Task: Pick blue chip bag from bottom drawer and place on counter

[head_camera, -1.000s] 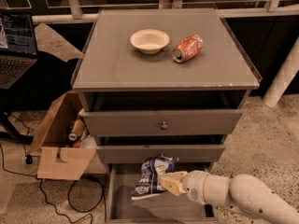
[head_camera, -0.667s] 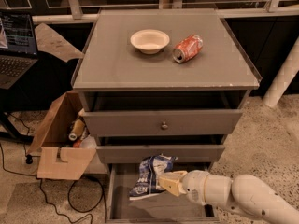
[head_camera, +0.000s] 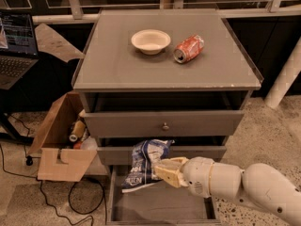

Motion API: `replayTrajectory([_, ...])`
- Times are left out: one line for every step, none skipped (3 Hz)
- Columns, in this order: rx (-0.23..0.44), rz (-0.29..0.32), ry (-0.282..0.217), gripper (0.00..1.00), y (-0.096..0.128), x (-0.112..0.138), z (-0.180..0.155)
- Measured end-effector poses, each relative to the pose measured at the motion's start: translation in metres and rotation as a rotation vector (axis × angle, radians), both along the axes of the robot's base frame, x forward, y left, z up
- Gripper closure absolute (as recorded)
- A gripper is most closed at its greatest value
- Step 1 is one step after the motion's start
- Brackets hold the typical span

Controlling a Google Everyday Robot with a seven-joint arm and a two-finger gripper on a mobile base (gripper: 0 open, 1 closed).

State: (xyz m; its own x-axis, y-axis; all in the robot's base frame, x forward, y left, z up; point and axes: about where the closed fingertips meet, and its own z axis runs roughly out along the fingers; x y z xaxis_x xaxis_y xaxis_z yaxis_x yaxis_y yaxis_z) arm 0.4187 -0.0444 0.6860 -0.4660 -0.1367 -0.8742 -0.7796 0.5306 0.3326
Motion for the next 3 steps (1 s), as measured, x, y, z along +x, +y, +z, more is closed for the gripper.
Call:
replayTrajectory([0.004,0.023,-0.087,1.00,0.009,0.002,0.049])
replayTrajectory([0.009,0.041,-0.171,1.00,0.018,0.003,0.095])
replayTrajectory([0.024,0.056,-0.271,1.00,0.026,-0.001,0.147])
